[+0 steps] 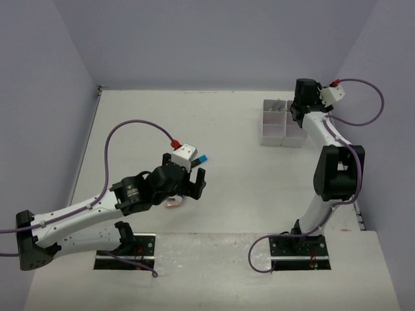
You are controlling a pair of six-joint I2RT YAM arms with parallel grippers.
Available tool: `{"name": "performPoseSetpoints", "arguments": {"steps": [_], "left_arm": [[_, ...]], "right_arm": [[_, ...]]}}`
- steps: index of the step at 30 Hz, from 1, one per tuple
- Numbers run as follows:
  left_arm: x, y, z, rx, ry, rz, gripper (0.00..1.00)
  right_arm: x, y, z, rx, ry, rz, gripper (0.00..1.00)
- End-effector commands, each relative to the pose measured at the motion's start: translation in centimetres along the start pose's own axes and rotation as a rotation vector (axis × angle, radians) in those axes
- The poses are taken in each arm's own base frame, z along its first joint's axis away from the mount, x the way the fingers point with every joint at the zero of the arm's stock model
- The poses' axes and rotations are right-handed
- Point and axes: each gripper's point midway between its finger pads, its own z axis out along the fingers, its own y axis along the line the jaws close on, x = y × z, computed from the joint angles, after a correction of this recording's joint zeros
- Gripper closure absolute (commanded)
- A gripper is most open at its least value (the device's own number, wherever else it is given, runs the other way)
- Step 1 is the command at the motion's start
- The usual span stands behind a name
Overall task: Sort the stationery into containers
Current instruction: Place the pen in the storage box.
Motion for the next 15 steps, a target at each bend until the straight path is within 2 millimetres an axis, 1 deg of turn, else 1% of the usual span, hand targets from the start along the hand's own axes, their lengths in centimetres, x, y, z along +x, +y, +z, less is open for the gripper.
{"name": "performPoseSetpoints", "arguments": {"steps": [1, 2, 3, 4, 5, 7, 8, 9, 10, 12, 13, 15], "left_arm": [[-1.9, 1.2, 1.4, -0.078, 0.001, 0.017, 0.00], [-2.3, 1.1, 1.4, -0.077, -0.006, 0.018, 0.00], [-2.7, 2.9, 2.9, -0.115, 0.022, -0.010, 0.00], [-3.6, 3.5, 3.8, -0.109, 0.030, -0.017, 0.00], [-4.6, 3.5, 4.5, -0.083, 0.025, -0.012, 0.00], [-4.5, 4.9, 7.1, -0.139, 0.092, 0.021, 0.00], [-5.1, 5.1, 8.2, -0.142, 0.113, 0.044, 0.00], [-6.2, 4.7, 8.6, -0.115, 0.121, 0.065, 0.00], [-6.1, 5.1, 9.5, -0.133, 0.156, 0.073, 0.00], [-4.4, 6.6, 12.0, -0.159, 0.283, 0.116, 0.00], [-3.1, 7.0, 13.3, -0.137, 0.340, 0.113, 0.00], [-1.4, 7.5, 14.9, -0.087, 0.429, 0.120, 0.02]], "right_arm": [[-3.2, 2.6, -1.5, -0.073, -0.024, 0.046, 0.34], [-3.6, 3.0, -1.9, -0.091, -0.019, 0.044, 0.34], [-4.0, 3.8, -3.1, -0.130, -0.012, 0.034, 0.33], [-4.1, 4.3, -4.1, -0.161, -0.002, 0.022, 0.33], [-4.1, 4.7, -5.1, -0.187, 0.008, 0.008, 0.32], [-4.3, 6.1, -8.6, -0.296, 0.059, 0.000, 0.32], [-3.9, 6.5, -10.2, -0.345, 0.091, -0.015, 0.32], [-3.1, 6.2, -11.2, -0.365, 0.122, -0.057, 0.32], [-2.8, 6.1, -12.6, -0.393, 0.141, -0.082, 0.32], [-1.4, 6.1, -17.4, -0.515, 0.211, -0.190, 0.34], [-1.2, 6.3, -19.9, -0.589, 0.248, -0.202, 0.34], [1.4, 4.5, -22.9, -0.705, 0.350, -0.278, 0.35]]}}
